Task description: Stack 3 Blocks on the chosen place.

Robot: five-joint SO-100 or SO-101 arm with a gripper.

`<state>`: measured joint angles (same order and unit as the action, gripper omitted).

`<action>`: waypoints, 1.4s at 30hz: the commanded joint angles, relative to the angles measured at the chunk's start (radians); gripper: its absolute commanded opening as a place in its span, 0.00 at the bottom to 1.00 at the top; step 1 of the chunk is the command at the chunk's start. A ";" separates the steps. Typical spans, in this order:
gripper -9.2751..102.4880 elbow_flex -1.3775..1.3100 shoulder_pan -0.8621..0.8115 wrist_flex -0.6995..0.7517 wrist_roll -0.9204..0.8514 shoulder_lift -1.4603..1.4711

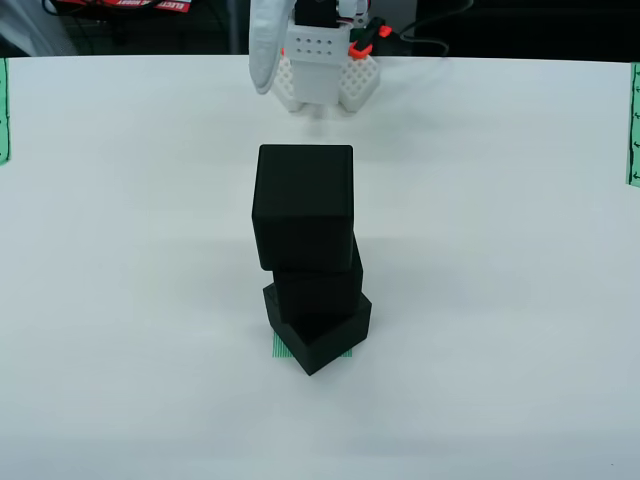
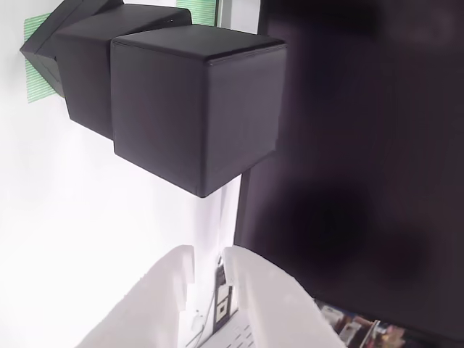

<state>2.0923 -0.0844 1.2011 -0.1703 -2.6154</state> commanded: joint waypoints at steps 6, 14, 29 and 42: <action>0.08 0.517 0.005 -0.350 0.064 -0.353; 0.08 0.739 0.021 -0.425 0.072 -0.502; 0.08 0.945 0.086 -0.403 0.115 -0.753; 0.08 1.055 0.078 -0.394 0.135 -0.821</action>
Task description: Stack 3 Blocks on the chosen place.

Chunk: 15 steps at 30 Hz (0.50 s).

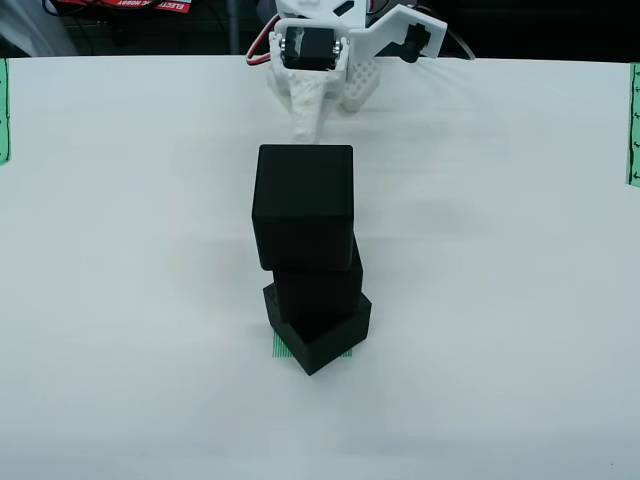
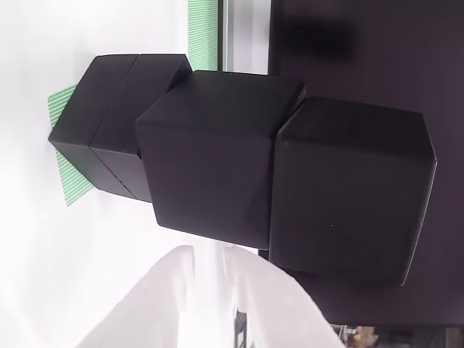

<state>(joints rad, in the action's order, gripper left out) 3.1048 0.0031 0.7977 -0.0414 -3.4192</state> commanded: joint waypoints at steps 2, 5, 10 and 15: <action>0.08 0.043 -0.009 0.012 0.006 -0.017; 0.08 0.043 -0.011 0.014 0.006 -0.017; 0.08 0.043 0.000 0.017 -0.002 -0.017; 0.08 0.043 0.000 0.017 -0.002 -0.017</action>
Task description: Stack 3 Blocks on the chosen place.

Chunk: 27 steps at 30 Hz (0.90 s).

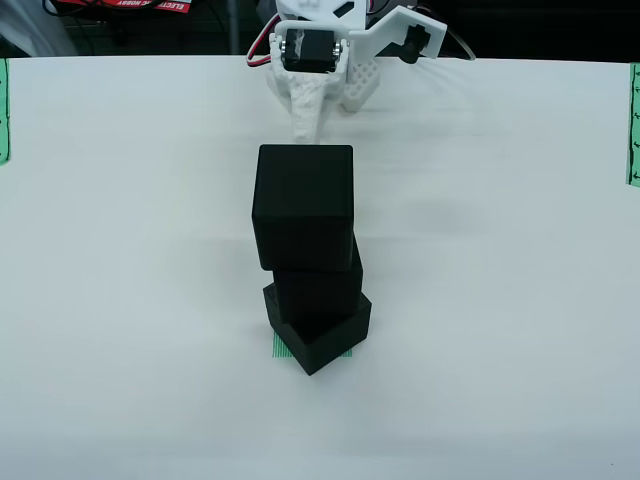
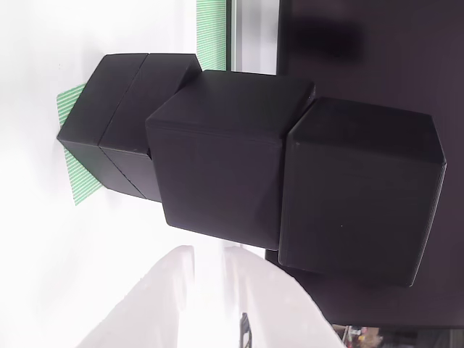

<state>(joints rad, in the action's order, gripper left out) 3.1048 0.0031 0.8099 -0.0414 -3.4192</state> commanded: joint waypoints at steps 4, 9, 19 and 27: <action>0.08 0.043 0.000 0.005 -0.002 -0.017; 0.08 0.043 0.003 0.005 -0.005 -0.017; 0.08 0.043 -0.003 0.005 0.018 -0.017; 0.08 0.043 -0.009 0.005 0.046 -0.017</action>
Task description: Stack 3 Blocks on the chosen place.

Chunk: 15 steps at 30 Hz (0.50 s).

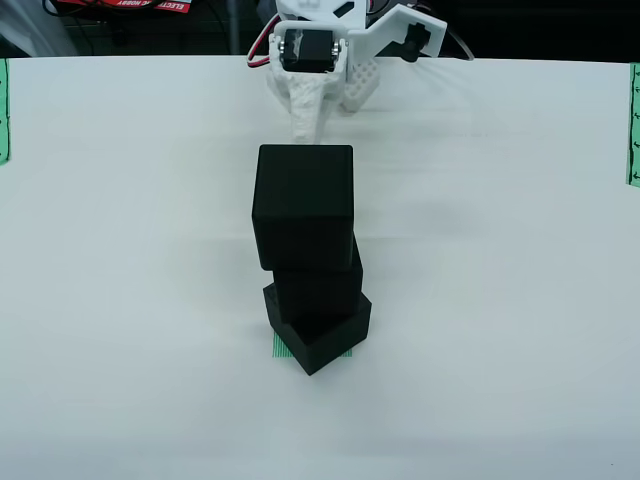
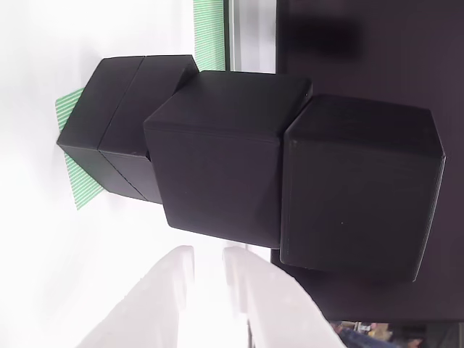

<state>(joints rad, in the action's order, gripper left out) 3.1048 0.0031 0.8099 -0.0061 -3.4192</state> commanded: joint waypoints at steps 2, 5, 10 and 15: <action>0.08 0.043 -0.009 0.003 0.012 -0.017; 0.08 0.043 -0.009 0.003 0.023 -0.017; 0.08 0.043 -0.009 0.003 0.040 -0.017; 0.08 0.043 -0.012 0.003 0.043 -0.017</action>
<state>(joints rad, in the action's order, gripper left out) 3.1048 -0.0046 0.8099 0.0276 -3.4192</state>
